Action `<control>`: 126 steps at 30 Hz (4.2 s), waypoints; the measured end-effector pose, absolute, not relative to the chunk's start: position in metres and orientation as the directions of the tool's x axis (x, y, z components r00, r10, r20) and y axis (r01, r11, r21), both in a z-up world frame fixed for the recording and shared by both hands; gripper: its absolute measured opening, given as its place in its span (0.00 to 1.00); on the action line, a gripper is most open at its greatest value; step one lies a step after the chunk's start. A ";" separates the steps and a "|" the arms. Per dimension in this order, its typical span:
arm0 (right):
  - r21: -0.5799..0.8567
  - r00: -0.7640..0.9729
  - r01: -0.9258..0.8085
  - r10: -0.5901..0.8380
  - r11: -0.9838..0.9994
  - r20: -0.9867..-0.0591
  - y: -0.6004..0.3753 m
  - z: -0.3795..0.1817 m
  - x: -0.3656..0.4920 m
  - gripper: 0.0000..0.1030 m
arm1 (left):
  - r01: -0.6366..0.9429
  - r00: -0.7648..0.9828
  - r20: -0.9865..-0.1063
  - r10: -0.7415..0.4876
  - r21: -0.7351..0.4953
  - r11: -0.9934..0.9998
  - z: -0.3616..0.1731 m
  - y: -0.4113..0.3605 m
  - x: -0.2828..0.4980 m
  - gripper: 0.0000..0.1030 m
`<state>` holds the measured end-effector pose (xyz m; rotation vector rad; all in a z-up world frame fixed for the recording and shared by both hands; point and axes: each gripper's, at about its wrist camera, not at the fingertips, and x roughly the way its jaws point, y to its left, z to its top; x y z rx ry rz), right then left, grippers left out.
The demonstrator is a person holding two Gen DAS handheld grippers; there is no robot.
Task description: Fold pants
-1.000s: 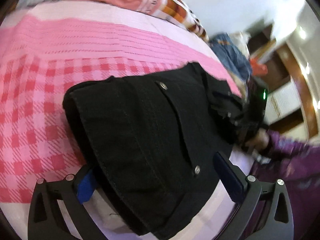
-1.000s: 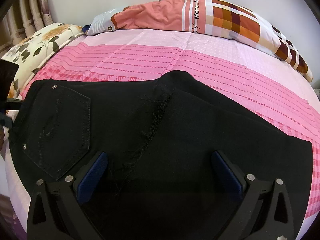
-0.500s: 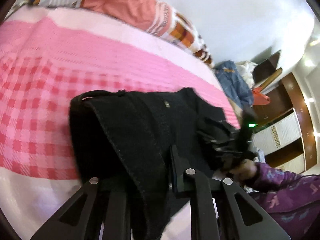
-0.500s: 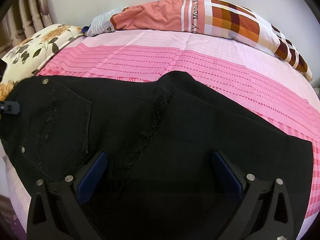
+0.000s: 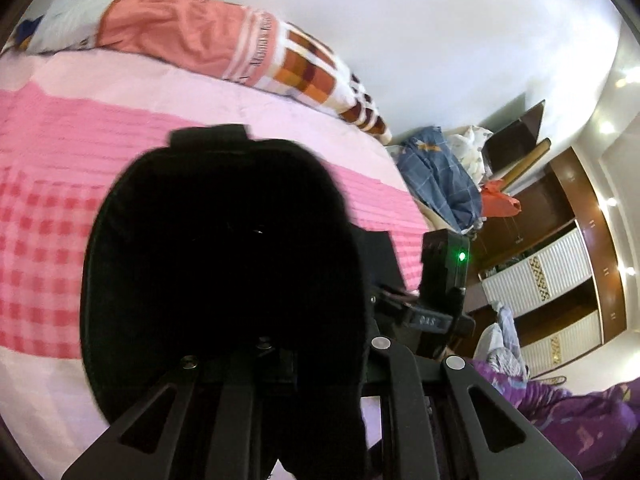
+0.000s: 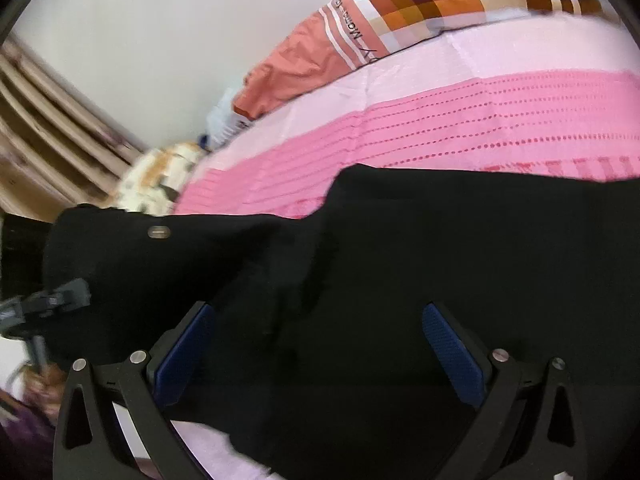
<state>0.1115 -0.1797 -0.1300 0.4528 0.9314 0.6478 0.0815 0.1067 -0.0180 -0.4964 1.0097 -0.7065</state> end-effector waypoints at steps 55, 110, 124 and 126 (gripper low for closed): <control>0.781 0.164 -0.383 0.869 0.493 -0.467 -0.304 -0.141 0.108 0.96 | 0.350 0.143 -0.819 -0.556 -0.484 0.802 -0.006 -0.100 0.119 0.77; 0.800 0.346 -0.344 0.859 0.491 -0.379 -0.358 -0.082 0.079 0.14 | 0.373 0.389 -0.755 -0.527 -0.394 0.840 -0.037 -0.076 0.048 0.78; 0.837 0.321 -0.149 0.826 0.527 -0.463 -0.404 -0.169 0.085 0.23 | 0.350 0.270 -0.815 -0.513 -0.413 0.841 -0.067 -0.095 0.051 0.79; 0.834 0.301 -0.164 0.832 0.527 -0.467 -0.402 -0.169 0.086 0.26 | 0.370 0.280 -0.816 -0.505 -0.394 0.842 -0.064 -0.098 0.050 0.79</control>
